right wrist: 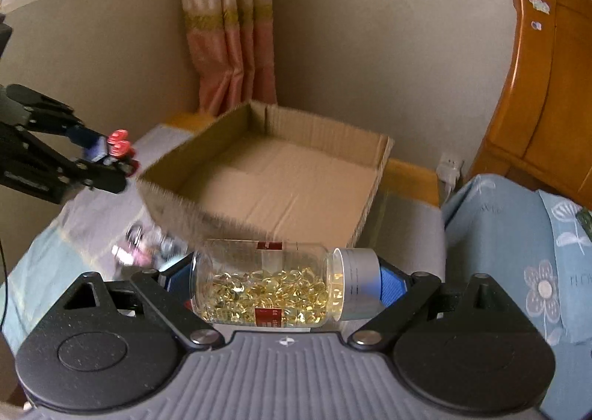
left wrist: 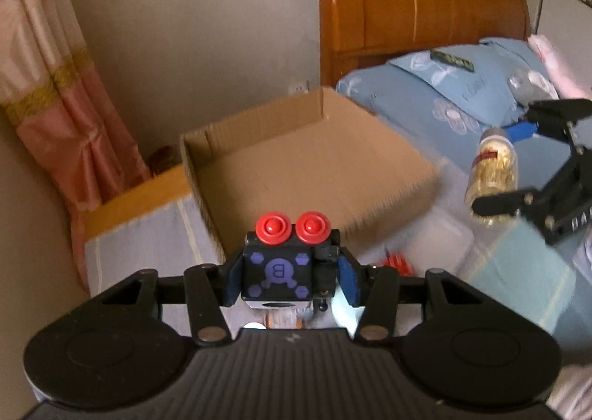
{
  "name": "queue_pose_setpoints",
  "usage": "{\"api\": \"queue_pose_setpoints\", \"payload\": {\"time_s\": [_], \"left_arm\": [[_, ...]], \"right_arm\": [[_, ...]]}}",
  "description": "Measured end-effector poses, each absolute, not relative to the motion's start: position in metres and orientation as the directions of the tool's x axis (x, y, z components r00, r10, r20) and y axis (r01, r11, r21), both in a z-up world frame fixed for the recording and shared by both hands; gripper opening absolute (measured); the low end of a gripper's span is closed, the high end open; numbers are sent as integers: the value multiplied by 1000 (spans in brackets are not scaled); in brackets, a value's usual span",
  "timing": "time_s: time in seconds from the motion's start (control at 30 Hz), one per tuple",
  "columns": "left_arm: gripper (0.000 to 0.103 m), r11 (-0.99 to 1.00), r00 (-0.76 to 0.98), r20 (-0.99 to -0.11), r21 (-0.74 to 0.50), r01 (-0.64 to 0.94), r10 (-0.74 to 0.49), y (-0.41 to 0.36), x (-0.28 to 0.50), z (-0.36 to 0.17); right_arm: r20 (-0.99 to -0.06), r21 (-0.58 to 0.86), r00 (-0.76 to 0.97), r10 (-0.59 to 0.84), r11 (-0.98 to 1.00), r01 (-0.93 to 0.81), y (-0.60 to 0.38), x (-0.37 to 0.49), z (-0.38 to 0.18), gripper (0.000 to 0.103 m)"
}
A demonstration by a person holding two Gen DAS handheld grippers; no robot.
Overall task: Organize rigid objects
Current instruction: 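Carry the cube into the box and open left tool while right tool drops the bottle there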
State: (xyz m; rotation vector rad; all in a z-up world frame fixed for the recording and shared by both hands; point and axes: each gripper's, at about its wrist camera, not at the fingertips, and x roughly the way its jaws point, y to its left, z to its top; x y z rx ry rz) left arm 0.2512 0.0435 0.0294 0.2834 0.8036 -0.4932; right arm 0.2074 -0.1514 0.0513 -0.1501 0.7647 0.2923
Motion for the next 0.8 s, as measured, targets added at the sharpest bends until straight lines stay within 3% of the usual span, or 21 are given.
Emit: {"api": "queue_pose_setpoints", "payload": {"time_s": [0.5,0.57,0.63,0.8], "left_arm": [[50,897,563,-786,24,442,-257,8,364,4],[55,904,582,-778,45,425,-235,5,372,-2],[80,908,604,-767,73,414,-214,2,376,-5],[81,903,630,-747,96,419,-213,3,368,-6]], "right_arm": [[-722,-34,672,166,961,-274,-148,307,52,96],[-730,-24,664,164,964,-264,-150,313,49,96],[-733,-18,660,165,965,-261,-150,318,45,96],[-745,-20,649,154,967,-253,-150,326,40,96]]}}
